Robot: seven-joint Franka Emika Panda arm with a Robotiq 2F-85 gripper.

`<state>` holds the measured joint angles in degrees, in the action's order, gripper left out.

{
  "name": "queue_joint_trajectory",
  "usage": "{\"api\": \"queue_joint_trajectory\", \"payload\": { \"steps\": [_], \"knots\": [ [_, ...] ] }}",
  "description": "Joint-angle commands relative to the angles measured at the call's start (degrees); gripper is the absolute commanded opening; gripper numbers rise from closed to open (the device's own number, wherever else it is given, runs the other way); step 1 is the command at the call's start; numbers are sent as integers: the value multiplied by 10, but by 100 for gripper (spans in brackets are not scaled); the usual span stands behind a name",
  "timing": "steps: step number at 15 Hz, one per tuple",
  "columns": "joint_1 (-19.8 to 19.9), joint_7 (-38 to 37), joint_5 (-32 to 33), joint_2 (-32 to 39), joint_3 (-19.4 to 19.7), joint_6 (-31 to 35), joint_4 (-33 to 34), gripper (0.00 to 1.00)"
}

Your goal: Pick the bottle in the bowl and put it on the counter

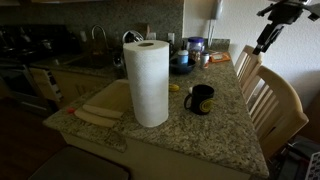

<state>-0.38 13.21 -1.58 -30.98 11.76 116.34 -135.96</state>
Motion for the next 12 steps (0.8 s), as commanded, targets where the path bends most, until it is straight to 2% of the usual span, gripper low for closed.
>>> {"api": "queue_joint_trajectory", "payload": {
  "steps": [1,4,7,9,12],
  "knots": [
    [-6,-28,-46,15,-26,80,33,100],
    [-29,-67,-93,56,-57,170,100,100],
    [-40,-100,-116,115,-78,288,156,100],
    [-25,-133,-95,170,-91,354,191,100],
    [13,-200,-30,253,-97,363,246,100]
  ]
}}
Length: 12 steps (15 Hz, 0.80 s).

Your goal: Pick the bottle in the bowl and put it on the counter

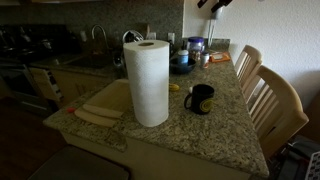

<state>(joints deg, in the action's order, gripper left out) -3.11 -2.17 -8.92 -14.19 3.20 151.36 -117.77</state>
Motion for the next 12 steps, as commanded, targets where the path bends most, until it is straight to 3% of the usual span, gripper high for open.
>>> {"api": "queue_joint_trajectory", "payload": {
  "steps": [1,4,6,9,12],
  "knots": [
    [47,-65,65,108,-9,-3,83,100],
    [59,-110,122,153,0,-23,119,100],
    [55,-71,91,163,1,-64,130,100],
    [54,35,-13,161,-7,-152,129,100],
    [57,43,-9,165,-1,-200,127,100]
  ]
}}
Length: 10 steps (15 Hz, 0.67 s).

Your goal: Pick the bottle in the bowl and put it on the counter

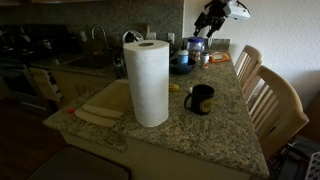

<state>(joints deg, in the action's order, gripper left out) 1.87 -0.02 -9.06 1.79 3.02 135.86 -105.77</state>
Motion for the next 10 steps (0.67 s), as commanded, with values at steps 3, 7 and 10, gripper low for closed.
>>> {"api": "queue_joint_trajectory", "payload": {
  "steps": [3,7,10],
  "knots": [
    [7,-12,42,18,6,-3,-5,100],
    [-3,-46,111,47,4,66,-29,100],
    [-7,-71,131,73,2,115,-37,100]
  ]
}}
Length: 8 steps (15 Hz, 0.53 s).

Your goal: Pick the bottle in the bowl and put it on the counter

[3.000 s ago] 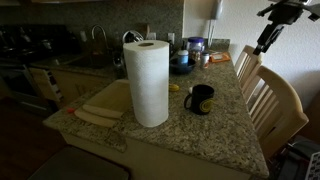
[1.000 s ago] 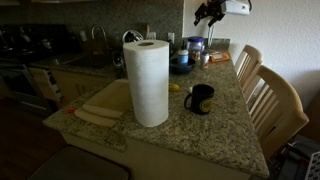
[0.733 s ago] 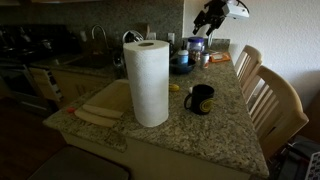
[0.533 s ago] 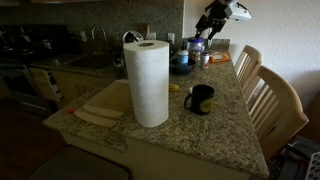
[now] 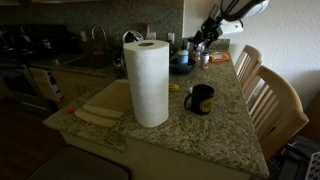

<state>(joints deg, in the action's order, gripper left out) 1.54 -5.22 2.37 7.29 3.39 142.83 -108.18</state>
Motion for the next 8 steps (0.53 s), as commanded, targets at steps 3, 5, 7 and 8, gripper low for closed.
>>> {"api": "queue_joint_trajectory", "payload": {
  "steps": [3,5,7,8],
  "knots": [
    [-8,-32,19,36,2,87,-9,100],
    [-10,-47,24,39,7,121,-12,100],
    [-12,-58,32,40,11,146,-14,100],
    [-13,-67,41,41,14,155,-15,100]
  ]
}}
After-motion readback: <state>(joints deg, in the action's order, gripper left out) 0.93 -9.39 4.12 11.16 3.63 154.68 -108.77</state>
